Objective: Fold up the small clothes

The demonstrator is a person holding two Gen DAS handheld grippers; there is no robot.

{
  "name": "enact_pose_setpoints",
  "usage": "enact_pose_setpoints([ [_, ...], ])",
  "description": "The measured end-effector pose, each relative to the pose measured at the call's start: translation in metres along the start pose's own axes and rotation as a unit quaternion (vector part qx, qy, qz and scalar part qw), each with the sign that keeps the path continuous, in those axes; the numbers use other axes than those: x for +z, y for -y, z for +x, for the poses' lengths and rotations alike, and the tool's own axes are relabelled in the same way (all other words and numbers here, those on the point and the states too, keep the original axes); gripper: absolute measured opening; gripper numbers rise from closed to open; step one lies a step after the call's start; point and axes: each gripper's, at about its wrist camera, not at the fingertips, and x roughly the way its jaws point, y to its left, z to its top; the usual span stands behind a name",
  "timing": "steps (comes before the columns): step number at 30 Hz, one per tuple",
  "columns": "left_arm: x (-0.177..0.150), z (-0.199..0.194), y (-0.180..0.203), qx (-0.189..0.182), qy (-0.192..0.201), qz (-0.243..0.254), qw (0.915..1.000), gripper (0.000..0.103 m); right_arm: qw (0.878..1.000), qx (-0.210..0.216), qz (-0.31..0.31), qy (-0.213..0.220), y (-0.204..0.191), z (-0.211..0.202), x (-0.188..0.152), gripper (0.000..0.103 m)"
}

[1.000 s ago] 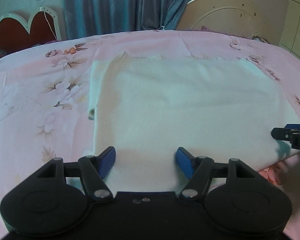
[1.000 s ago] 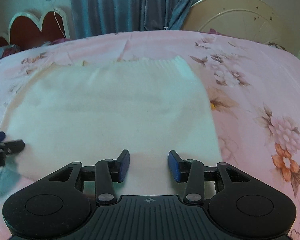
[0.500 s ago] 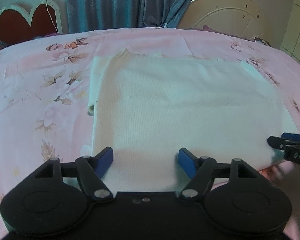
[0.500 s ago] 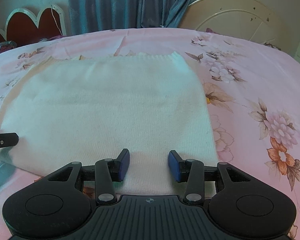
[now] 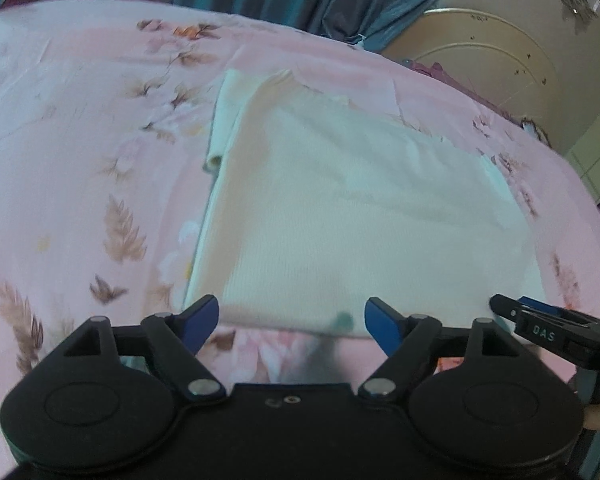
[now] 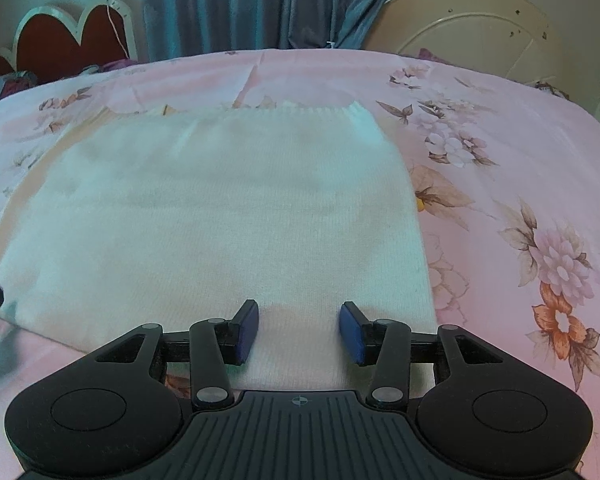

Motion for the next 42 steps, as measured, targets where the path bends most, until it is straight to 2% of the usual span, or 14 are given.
enact_pose_setpoints([
  [3, -0.004, -0.003, -0.008, -0.008, -0.011, -0.038, 0.9992, 0.080, 1.000, 0.021, -0.004, 0.012, -0.003, -0.007, 0.002, 0.045],
  [7, -0.016, -0.002, -0.024, -0.030, -0.017, -0.115, 0.9927, 0.080, 0.998, 0.060, -0.016, 0.025, -0.011, -0.016, 0.009, 0.045],
  [12, -0.024, 0.004, -0.030, -0.053, 0.009, -0.184, 0.9814, 0.082, 0.993, 0.106, -0.034, 0.033, -0.022, -0.019, 0.014, 0.046],
  [14, -0.024, 0.009, -0.027, -0.063, 0.023, -0.198, 0.9779, 0.092, 0.992, 0.117, -0.035, 0.035, -0.025, -0.016, 0.018, 0.046],
  [18, -0.019, 0.023, -0.026, -0.085, 0.057, -0.231, 0.9675, 0.091, 0.990, 0.132, -0.035, 0.033, -0.030, -0.004, 0.025, 0.046],
  [19, -0.016, 0.028, -0.026, -0.092, 0.065, -0.240, 0.9642, 0.088, 0.990, 0.133, -0.036, 0.034, -0.031, 0.000, 0.027, 0.046],
  [22, -0.013, 0.041, -0.030, -0.110, 0.090, -0.259, 0.9553, 0.066, 0.990, 0.135, -0.037, 0.035, -0.034, 0.010, 0.034, 0.046],
  [28, -0.007, 0.062, -0.033, -0.138, 0.138, -0.283, 0.9389, 0.059, 0.990, 0.133, -0.026, 0.046, -0.041, 0.029, 0.055, 0.046],
  [30, -0.006, 0.065, -0.032, -0.136, 0.146, -0.283, 0.9382, 0.043, 0.991, 0.124, -0.029, 0.049, -0.046, 0.037, 0.060, 0.046],
  [32, -0.008, 0.069, -0.038, -0.128, 0.146, -0.290, 0.9370, 0.015, 0.992, 0.110, -0.048, 0.039, -0.053, 0.048, 0.058, 0.046],
  [33, -0.009, 0.070, -0.041, -0.125, 0.146, -0.295, 0.9362, 0.010, 0.992, 0.103, -0.064, 0.041, -0.057, 0.052, 0.055, 0.046],
  [36, -0.009, 0.069, -0.049, -0.128, 0.145, -0.303, 0.9330, 0.009, 0.988, 0.080, -0.122, 0.052, -0.070, 0.053, 0.046, 0.049],
  [40, -0.008, 0.062, -0.045, -0.121, 0.157, -0.297, 0.9343, 0.007, 0.985, 0.073, -0.141, 0.068, -0.071, 0.057, 0.038, 0.051],
  [42, -0.002, 0.057, -0.035, -0.107, 0.164, -0.272, 0.9422, 0.007, 0.984, 0.065, -0.148, 0.075, -0.073, 0.058, 0.035, 0.051],
])
